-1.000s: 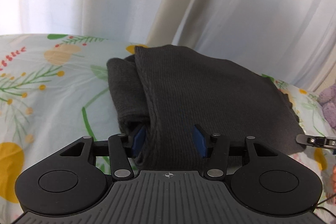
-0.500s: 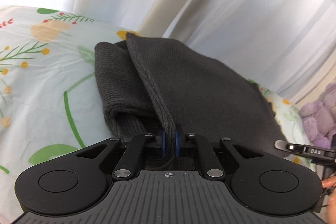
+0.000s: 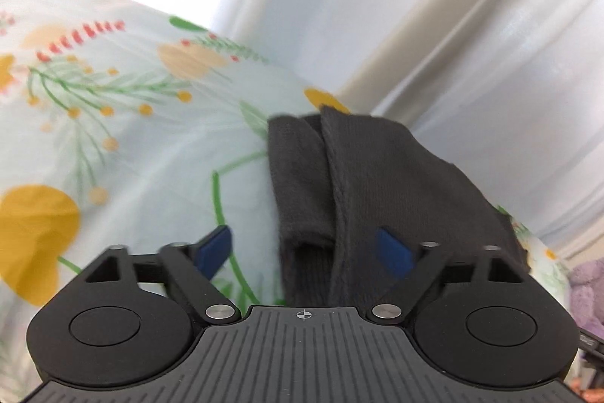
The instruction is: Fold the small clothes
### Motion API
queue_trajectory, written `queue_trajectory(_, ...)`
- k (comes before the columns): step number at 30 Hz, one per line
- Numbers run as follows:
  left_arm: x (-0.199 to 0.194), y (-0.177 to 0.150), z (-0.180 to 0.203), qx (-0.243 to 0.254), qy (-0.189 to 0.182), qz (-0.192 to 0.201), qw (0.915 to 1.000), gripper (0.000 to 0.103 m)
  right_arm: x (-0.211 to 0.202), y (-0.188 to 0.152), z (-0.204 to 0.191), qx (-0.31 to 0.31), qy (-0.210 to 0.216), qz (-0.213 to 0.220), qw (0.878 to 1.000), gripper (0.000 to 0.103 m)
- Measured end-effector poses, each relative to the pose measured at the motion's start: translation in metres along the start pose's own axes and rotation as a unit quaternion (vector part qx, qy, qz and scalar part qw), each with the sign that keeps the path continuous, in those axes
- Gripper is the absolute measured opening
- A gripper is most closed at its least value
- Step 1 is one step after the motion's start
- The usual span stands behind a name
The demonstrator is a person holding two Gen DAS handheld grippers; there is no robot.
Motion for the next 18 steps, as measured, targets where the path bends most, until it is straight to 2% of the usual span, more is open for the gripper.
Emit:
queue_trajectory(1,-0.002,0.004,0.000,0.011,0.015,0.015,0.9997,0.096,-0.004,0.003,-0.001,-0.002,-0.010,0.011,1.000,0.043)
queue_trajectory(3,0.002,0.012,-0.002,0.015,0.021,0.017,0.9995,0.096,-0.011,0.010,-0.002,0.004,-0.014,0.022,1.000,0.069)
queue_trajectory(5,0.011,0.017,-0.004,-0.004,-0.010,0.007,0.9999,0.095,-0.012,0.015,-0.011,0.009,-0.015,0.026,1.000,0.077)
queue_trajectory(6,0.016,0.019,-0.005,-0.012,-0.024,0.004,0.9996,0.093,-0.010,0.017,-0.017,0.007,-0.001,0.022,1.000,0.079)
queue_trajectory(7,0.023,0.021,-0.005,-0.018,-0.024,-0.003,0.9996,0.089,-0.007,0.017,-0.026,0.006,0.019,0.015,1.000,0.081)
queue_trajectory(9,0.033,0.023,-0.006,-0.022,-0.013,-0.016,0.9995,0.087,0.000,0.018,-0.044,0.007,0.041,0.006,0.999,0.092)
queue_trajectory(13,0.044,0.021,-0.009,-0.052,-0.045,-0.034,0.9971,0.079,0.018,0.013,-0.091,-0.036,0.053,-0.012,0.998,0.099)
queue_trajectory(18,0.055,0.018,-0.013,-0.061,-0.063,-0.057,0.9946,0.069,0.031,0.002,-0.131,-0.113,-0.004,0.024,0.993,0.099)
Point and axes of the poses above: each gripper's, at about its wrist camera, not at the fingertips, and x roughly the way its jaws point, z to its right, y to its top, the point moved 3 cm from there along x, roughly the way its jaws point, and after that the axes turned 11 degrees about x, right-handed, at the moved point
